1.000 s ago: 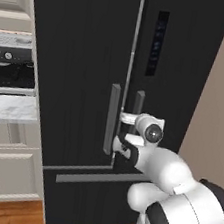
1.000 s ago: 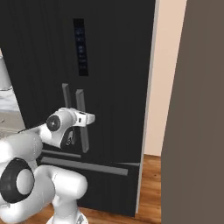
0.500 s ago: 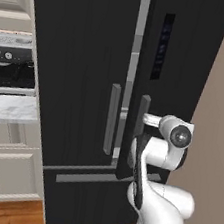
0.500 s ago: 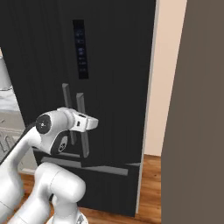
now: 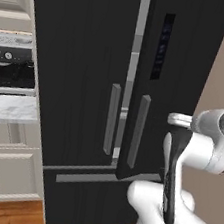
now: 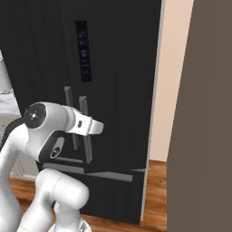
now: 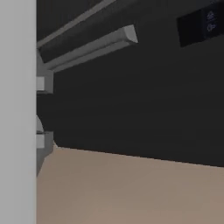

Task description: There is a bowl on the dining counter. Grab a lemon wedge from the fridge and place it in the bowl. Then get the liquor bottle and glass cup from the cabinet and place them next to the bowl.

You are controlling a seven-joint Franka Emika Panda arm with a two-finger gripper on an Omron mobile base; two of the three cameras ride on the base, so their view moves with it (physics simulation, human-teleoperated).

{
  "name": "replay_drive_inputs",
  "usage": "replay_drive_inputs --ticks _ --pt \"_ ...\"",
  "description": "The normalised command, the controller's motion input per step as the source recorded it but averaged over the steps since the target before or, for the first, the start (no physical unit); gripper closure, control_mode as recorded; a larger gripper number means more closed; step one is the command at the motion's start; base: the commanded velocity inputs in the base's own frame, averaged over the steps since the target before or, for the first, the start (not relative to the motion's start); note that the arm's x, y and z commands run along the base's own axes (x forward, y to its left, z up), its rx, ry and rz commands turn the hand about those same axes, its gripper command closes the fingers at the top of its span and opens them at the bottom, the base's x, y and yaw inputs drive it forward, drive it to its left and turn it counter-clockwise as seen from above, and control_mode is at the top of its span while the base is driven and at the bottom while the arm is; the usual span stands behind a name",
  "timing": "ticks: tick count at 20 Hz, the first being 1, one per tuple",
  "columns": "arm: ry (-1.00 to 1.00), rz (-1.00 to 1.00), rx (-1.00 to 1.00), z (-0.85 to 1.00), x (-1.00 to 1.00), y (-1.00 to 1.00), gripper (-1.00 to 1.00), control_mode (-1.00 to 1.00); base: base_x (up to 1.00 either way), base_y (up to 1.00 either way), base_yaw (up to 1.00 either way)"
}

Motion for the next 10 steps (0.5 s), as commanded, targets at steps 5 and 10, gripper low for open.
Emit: replay_drive_inputs --ticks 5,10 --pt "0.11 0.17 -0.32 0.27 -0.09 1.0 -1.0 -1.0 0.0 0.0 0.0" --pt "0.13 0.18 -0.54 0.25 0.03 1.0 -1.0 -1.0 0.0 0.0 0.0"
